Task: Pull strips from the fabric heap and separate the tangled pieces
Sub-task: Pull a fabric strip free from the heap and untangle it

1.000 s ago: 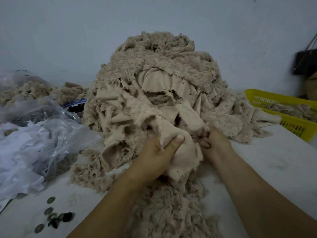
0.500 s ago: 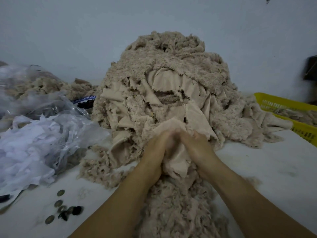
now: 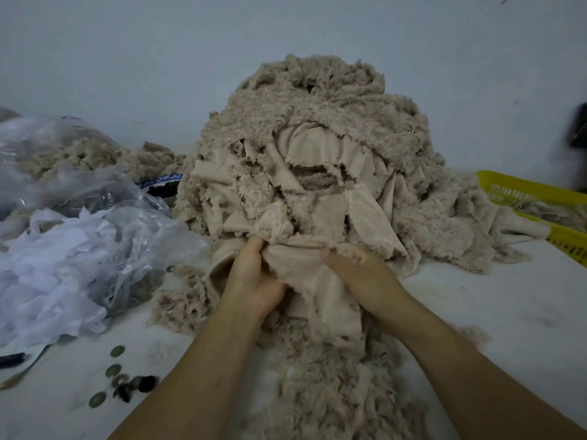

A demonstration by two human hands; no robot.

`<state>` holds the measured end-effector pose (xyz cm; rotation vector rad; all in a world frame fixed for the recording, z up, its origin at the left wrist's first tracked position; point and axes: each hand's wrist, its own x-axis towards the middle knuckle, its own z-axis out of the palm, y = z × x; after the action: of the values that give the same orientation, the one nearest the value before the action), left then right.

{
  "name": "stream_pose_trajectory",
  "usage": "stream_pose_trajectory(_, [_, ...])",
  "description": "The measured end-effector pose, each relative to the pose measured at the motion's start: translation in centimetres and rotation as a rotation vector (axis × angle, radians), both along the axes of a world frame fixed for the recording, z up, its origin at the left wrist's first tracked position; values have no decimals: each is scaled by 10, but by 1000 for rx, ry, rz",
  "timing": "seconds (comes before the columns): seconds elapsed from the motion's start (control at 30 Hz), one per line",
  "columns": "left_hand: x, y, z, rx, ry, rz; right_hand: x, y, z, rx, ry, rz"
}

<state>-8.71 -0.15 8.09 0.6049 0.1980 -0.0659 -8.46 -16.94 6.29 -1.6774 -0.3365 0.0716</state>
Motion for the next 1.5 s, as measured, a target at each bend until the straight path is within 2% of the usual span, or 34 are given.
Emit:
stream_pose_trajectory(0.2, [-8,-8,1,50,-135,-207,10,-1,3,253,170,-34])
stream_pose_trajectory(0.3, [-7,-13,0,262,-104,-187,9,-2,3,185,135,-38])
stream_pose_trajectory(0.37, [-5,-14,-1,305,-34,-139,7,-2,3,123,88,-34])
stream_pose_trajectory(0.47, [3,-8,0,161,31,-2,4,3,3,5,35,20])
stream_pose_trajectory(0.53, [8,8,-2,-29,45,159,3,5,4,-36,33,50])
stream_pose_trajectory(0.63, [13,36,-5,-248,57,346,2,-2,12,98,19,29])
stream_pose_trajectory(0.73, [14,33,-6,-240,8,349,6,-12,19,281,47,-47])
stream_pose_trajectory(0.83, [9,10,-5,-47,-72,157,7,-16,18,395,166,-82])
stream_pose_trajectory(0.93, [-2,-9,-2,366,-154,-74,6,-12,17,447,198,-127])
stream_pose_trajectory(1.07, [-20,-26,0,855,-250,-222,3,-10,20,473,192,-95])
stream_pose_trajectory(1.13, [-25,-28,2,999,-280,-238,3,-9,21,439,171,-119])
stream_pose_trajectory(1.27, [-28,-27,1,966,-404,-351,1,-5,19,285,96,-146])
stream_pose_trajectory(1.33, [-27,-30,-3,914,-433,-338,-2,-2,18,247,82,-83])
stream_pose_trajectory(1.43, [-20,-28,2,612,-294,-129,0,-2,13,330,99,99])
stream_pose_trajectory(1.5, [-13,-16,8,326,-211,-73,-2,-3,11,198,59,158])
